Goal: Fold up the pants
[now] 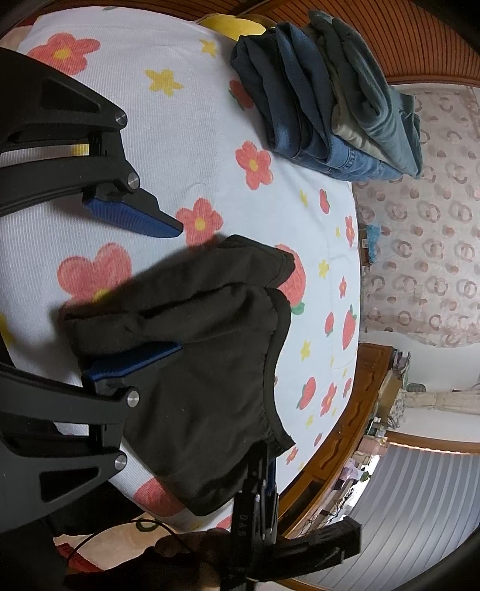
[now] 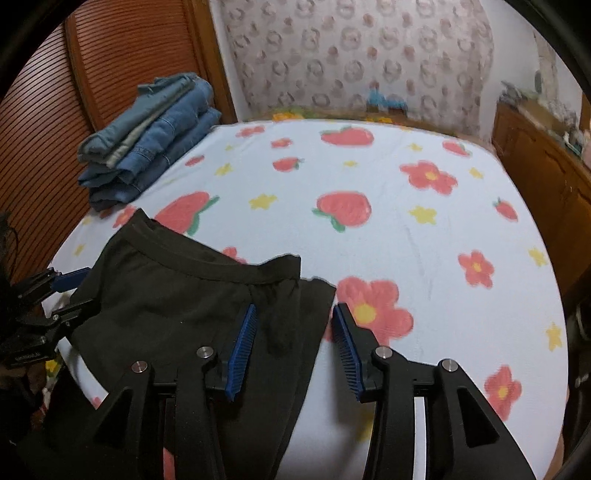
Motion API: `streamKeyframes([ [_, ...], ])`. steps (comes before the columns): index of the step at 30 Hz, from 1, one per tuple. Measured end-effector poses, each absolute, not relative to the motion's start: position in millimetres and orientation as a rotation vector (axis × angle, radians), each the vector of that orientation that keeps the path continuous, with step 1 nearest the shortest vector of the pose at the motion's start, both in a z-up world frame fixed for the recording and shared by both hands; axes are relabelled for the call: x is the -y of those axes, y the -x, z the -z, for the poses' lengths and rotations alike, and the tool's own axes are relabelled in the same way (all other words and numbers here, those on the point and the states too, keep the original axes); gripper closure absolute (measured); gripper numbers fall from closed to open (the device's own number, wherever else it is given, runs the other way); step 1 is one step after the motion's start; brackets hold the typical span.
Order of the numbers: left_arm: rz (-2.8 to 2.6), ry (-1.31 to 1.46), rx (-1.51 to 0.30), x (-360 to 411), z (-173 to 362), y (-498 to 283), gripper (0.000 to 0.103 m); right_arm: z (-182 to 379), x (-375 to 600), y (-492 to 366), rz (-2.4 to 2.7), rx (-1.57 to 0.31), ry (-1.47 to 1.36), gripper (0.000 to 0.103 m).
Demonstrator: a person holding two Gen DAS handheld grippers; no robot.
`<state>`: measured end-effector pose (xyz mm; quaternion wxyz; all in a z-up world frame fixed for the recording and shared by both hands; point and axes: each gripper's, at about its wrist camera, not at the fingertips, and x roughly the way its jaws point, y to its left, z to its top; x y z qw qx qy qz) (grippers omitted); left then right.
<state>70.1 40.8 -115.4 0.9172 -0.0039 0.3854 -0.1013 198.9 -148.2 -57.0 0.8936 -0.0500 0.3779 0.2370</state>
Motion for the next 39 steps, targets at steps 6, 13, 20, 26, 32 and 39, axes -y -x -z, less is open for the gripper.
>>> streamKeyframes([
  [6,0.187,0.014,-0.8,-41,114,-73,0.037,62,142,-193,-0.49,-0.733,0.157,0.048],
  [13,0.25,0.064,-0.788,-46,95,-83,0.037,64,139,-192,-0.489,-0.725,0.17,0.046],
  [20,0.25,0.048,-0.788,-42,83,-108,0.037,65,139,-192,-0.485,-0.72,0.171,0.045],
  [26,0.227,0.044,-0.822,-43,94,-125,0.037,64,139,-192,-0.468,-0.726,0.178,0.041],
  [32,0.226,0.063,-0.868,-47,108,-136,0.036,63,139,-193,-0.47,-0.732,0.184,0.041],
  [39,0.237,0.061,-0.864,-47,110,-138,0.036,61,138,-196,-0.469,-0.755,0.193,0.042],
])
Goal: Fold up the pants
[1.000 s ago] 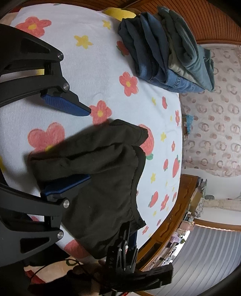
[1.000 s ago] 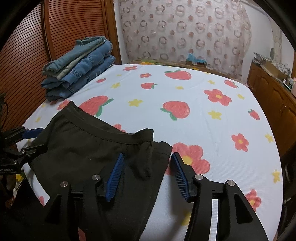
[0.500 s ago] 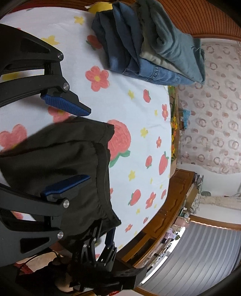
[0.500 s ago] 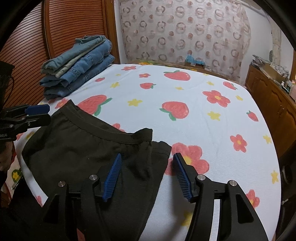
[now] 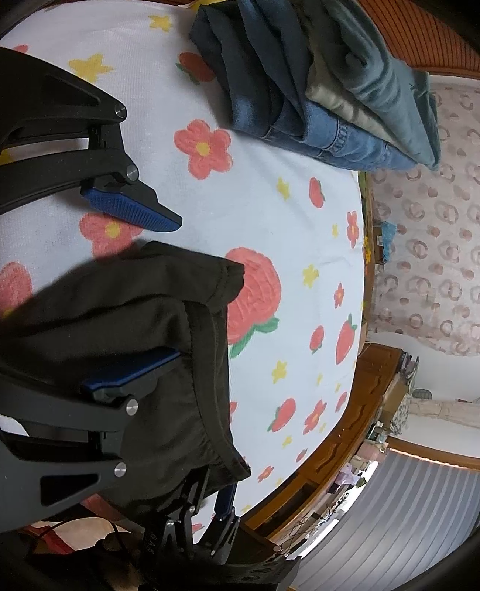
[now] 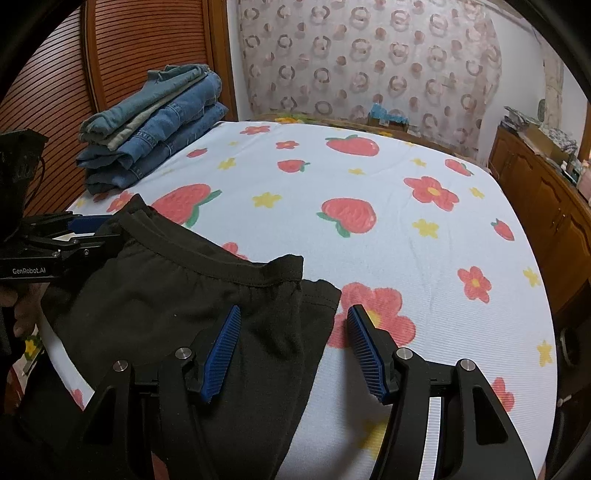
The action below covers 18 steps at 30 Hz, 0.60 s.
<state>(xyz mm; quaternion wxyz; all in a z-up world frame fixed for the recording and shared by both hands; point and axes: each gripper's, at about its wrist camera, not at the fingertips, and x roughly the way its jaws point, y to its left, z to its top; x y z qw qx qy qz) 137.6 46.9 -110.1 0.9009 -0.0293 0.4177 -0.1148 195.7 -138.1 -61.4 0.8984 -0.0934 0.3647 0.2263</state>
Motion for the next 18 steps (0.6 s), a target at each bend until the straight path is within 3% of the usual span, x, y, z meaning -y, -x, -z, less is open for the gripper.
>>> streamKeyframes([
  [1,0.238,0.062,-0.865,-47,110,-138,0.036,61,138,-196,-0.468,-0.761,0.193,0.043],
  [6,0.244,0.071,-0.862,-48,110,-141,0.037,59,133,-193,-0.503,-0.77,0.19,0.069],
  [8,0.249,0.074,-0.862,-48,110,-142,0.041,59,133,-193,-0.509,-0.768,0.184,0.071],
  [12,0.279,0.076,-0.847,-45,108,-138,0.057,59,134,-193,-0.518,-0.771,0.175,0.077],
  [16,0.292,0.078,-0.819,-43,104,-133,0.081,59,135,-191,-0.523,-0.763,0.169,0.085],
  [18,0.293,0.067,-0.805,-41,100,-129,0.084,59,135,-189,-0.523,-0.757,0.164,0.088],
])
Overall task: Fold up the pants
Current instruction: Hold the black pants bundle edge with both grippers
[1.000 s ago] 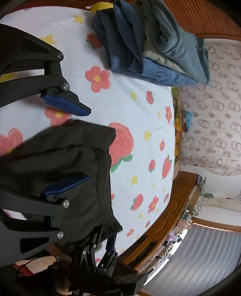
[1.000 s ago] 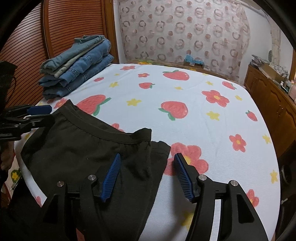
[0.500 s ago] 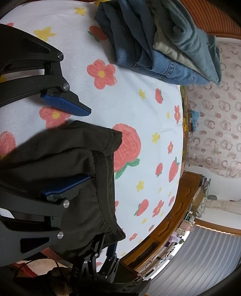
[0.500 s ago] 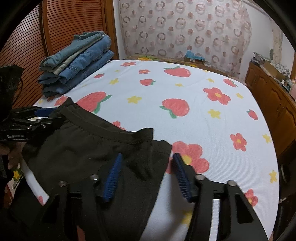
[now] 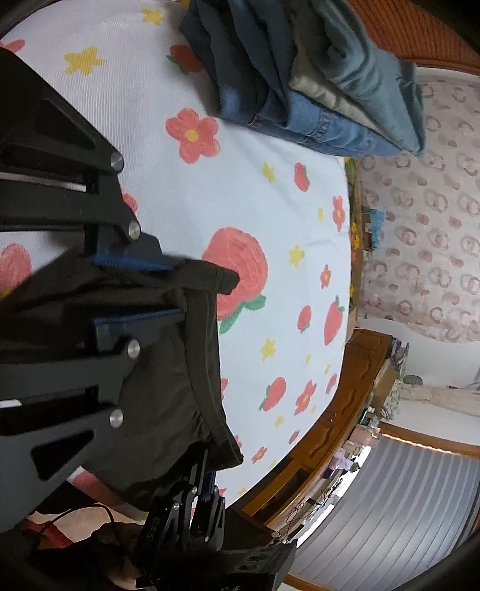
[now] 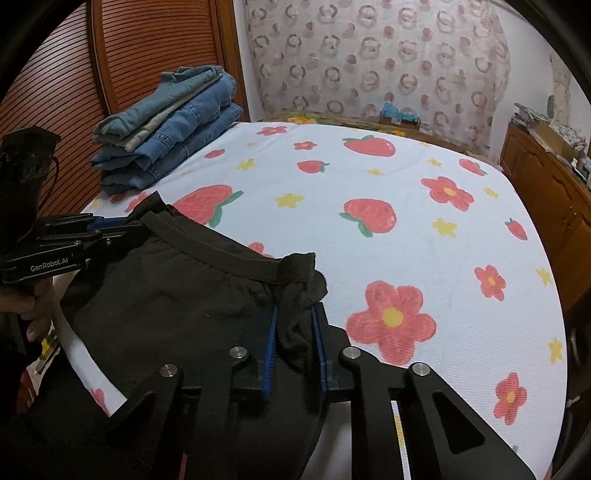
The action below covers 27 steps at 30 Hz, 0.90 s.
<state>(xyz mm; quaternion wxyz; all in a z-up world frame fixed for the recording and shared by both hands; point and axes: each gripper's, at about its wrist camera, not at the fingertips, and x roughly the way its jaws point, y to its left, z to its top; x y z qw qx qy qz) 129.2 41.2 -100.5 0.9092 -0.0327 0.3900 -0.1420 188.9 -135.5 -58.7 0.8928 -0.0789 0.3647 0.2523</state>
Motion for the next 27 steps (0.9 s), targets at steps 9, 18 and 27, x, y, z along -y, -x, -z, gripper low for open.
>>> streamKeyframes([
  [9,0.318,0.096,-0.737,-42,80,-109,0.086,48,140,-175,-0.535,-0.714,0.137,0.09],
  [18,0.284,0.079,-0.76,-43,85,-118,0.086,48,139,-174,-0.531,-0.711,0.152,0.09],
  [27,0.246,0.092,-0.831,-50,105,-136,0.054,55,137,-181,-0.532,-0.733,0.145,0.09],
])
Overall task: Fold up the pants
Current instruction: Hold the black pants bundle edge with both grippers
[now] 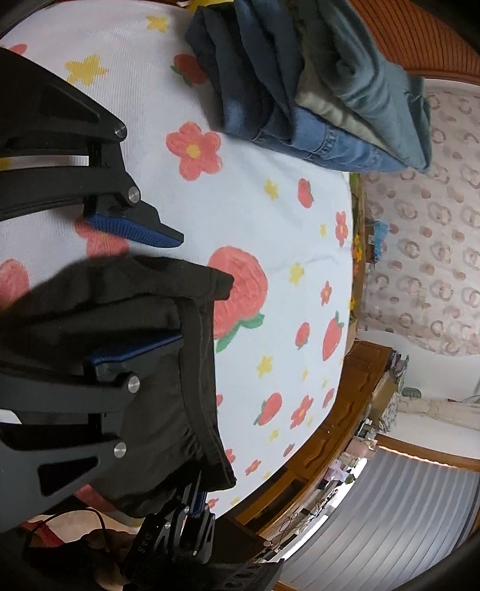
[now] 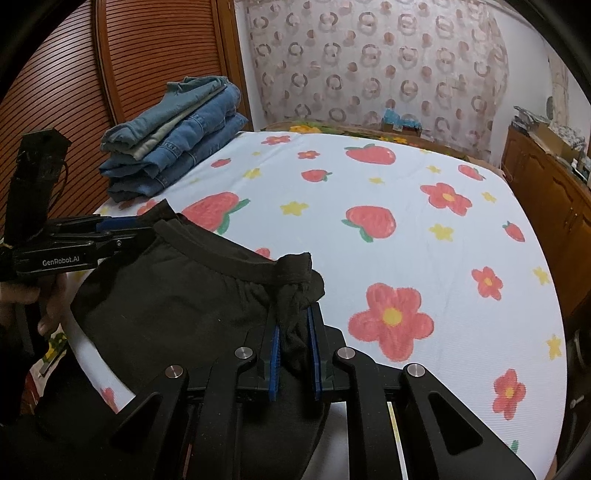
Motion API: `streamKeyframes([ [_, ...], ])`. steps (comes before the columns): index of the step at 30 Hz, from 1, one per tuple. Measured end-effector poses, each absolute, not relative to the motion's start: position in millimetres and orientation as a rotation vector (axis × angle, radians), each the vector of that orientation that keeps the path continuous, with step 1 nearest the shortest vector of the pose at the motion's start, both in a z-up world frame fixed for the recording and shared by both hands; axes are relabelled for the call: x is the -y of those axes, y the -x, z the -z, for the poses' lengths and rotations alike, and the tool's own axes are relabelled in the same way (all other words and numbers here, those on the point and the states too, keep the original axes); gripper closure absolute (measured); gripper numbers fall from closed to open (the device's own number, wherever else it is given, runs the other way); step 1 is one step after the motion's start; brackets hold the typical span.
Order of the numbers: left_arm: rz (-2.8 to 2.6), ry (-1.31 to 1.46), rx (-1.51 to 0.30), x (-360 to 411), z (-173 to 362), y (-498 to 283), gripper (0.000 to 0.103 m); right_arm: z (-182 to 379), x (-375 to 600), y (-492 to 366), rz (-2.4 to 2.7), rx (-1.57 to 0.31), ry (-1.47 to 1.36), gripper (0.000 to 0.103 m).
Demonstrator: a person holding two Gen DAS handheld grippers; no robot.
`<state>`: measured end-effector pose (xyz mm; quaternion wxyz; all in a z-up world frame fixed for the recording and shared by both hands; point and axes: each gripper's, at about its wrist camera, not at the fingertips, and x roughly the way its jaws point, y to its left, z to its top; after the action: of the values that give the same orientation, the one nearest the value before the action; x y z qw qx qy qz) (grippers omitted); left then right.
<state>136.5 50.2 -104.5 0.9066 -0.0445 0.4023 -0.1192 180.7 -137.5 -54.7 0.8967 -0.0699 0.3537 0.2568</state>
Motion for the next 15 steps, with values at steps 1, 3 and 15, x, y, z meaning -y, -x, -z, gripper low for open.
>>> streamKeyframes([
  [1,0.244,0.092,-0.834,-50.3,105.4,-137.3,0.054,55.5,137.5,-181.3,-0.532,-0.735,0.144,0.09],
  [3,0.242,0.086,-0.835,-49.6,106.6,-138.6,0.054,56.6,137.4,-182.2,-0.532,-0.737,0.139,0.09],
  [15,0.27,0.091,-0.854,-48.6,109.8,-145.0,0.051,59.7,140.2,-184.9,-0.538,-0.742,0.116,0.09],
])
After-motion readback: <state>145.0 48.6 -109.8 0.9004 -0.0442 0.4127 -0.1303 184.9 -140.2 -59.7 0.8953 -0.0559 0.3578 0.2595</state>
